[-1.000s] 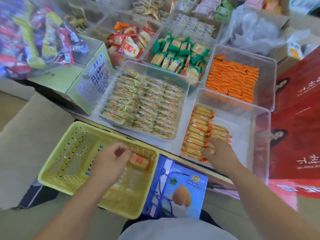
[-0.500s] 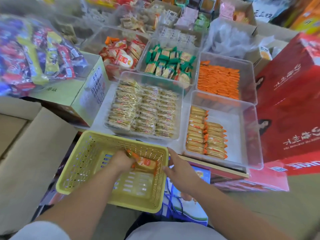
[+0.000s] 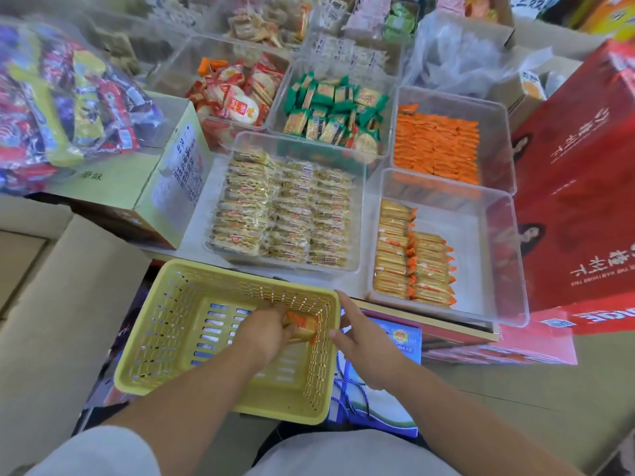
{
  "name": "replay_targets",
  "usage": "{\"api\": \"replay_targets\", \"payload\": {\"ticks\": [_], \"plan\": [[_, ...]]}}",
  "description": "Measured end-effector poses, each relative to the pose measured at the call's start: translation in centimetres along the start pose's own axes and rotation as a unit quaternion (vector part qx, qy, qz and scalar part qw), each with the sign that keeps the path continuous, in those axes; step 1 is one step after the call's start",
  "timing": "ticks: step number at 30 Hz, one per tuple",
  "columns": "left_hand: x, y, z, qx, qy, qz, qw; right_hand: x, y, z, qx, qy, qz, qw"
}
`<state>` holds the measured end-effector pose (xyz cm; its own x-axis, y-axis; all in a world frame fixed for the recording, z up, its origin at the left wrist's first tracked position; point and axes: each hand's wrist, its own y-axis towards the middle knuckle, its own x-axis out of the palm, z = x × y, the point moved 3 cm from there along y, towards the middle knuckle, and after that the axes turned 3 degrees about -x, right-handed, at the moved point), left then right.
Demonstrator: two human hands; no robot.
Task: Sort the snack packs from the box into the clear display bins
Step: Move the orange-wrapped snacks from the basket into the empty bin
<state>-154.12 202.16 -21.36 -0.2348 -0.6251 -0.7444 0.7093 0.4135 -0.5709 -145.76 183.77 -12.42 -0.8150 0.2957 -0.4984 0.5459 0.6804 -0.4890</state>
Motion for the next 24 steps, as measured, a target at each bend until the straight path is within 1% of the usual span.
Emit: {"api": "replay_targets", "payload": {"ticks": [4, 10, 14, 17, 21, 24], "plan": [[0.9, 0.4, 0.9, 0.016, 0.014, -0.027, 0.999, 0.2, 0.2, 0.6, 0.006, -0.029, 0.0, 1.0], [1.8, 0.8, 0.2, 0.032, 0.024, -0.057, 0.998, 0.3, 0.3, 1.0, 0.03, -0.02, -0.008, 0.999], [2.7, 1.2, -0.4, -0.012, 0.06, -0.088, 0.994, 0.7, 0.5, 1.1, 0.024, -0.022, -0.004, 0.999], [2.8, 1.5, -0.2, -0.033, 0.054, -0.081, 0.995, 0.7, 0.6, 1.1, 0.028, -0.014, -0.003, 1.0], [2.6, 1.6, 0.2, -0.025, 0.043, -0.054, 0.997, 0.9, 0.7, 1.2, 0.027, -0.017, 0.001, 0.999], [2.1, 1.3, 0.2, -0.02, 0.033, -0.058, 0.998, 1.0, 0.6, 1.2, 0.026, -0.022, 0.009, 0.999]]}}
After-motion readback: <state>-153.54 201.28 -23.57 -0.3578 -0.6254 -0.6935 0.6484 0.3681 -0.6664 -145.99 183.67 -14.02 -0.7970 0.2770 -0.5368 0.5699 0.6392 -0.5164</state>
